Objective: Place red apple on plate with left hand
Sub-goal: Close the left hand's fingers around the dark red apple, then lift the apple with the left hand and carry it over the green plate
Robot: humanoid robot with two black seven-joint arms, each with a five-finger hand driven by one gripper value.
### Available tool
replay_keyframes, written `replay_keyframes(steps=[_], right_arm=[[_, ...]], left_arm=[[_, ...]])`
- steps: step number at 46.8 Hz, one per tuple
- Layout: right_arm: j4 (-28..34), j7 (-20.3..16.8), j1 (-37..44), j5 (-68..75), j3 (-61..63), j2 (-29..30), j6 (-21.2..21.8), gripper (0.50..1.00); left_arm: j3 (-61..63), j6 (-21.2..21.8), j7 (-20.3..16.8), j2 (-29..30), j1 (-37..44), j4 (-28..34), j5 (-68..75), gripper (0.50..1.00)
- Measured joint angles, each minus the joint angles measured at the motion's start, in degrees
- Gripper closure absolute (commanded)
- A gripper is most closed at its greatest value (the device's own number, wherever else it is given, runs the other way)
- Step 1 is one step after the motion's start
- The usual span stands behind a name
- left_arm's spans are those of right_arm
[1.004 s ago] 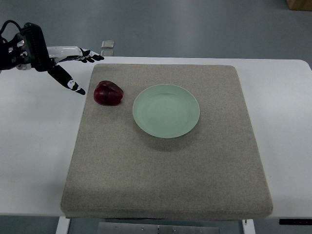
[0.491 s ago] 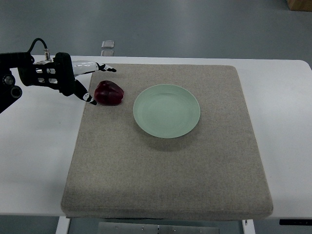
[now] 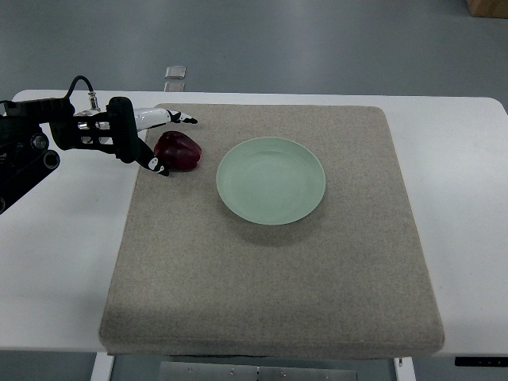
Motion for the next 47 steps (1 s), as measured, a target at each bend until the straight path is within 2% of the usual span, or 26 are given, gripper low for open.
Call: replay_keyframes(steps=[3, 10, 14, 18, 22, 24, 26, 37, 47], right_arm=[[0.00, 0.00, 0.00, 0.00, 0.00, 0.00, 0.00, 0.572], [0.00, 0.00, 0.00, 0.00, 0.00, 0.00, 0.00, 0.570], [0.00, 0.00, -0.01, 0.00, 0.00, 0.00, 0.00, 0.572], [0.00, 0.00, -0.01, 0.00, 0.00, 0.00, 0.00, 0.572], [0.00, 0.00, 0.00, 0.00, 0.00, 0.00, 0.00, 0.572], [0.00, 0.00, 0.01, 0.00, 0.00, 0.00, 0.00, 0.572], [0.00, 0.00, 0.00, 0.00, 0.00, 0.00, 0.00, 0.572], [0.00, 0.00, 0.00, 0.00, 0.00, 0.00, 0.00, 0.572], [0.01, 0.00, 0.00, 0.00, 0.00, 0.00, 0.00, 0.570]], left_arm=[[0.00, 0.04, 0.00, -0.01, -0.09, -0.02, 0.06, 0.534], [0.98, 0.04, 0.00, -0.01, -0.16, -0.17, 1.68, 0.641], [2.13, 0.04, 0.00, -0.01, -0.20, -0.43, 2.87, 0.656], [2.35, 0.04, -0.01, -0.07, -0.20, -0.44, 3.16, 0.756], [2.37, 0.01, -0.05, -0.04, -0.42, -0.44, 3.20, 0.887], [2.37, 0.01, -0.07, -0.03, -0.73, -0.44, 3.20, 0.926], [2.37, 0.01, -0.08, -0.02, -0.89, -0.44, 3.20, 0.992], [1.99, 0.01, -0.25, 0.70, -3.74, -1.40, 1.92, 1.000], [2.33, -0.42, -1.08, 0.23, -6.30, -8.25, -2.97, 1.000]])
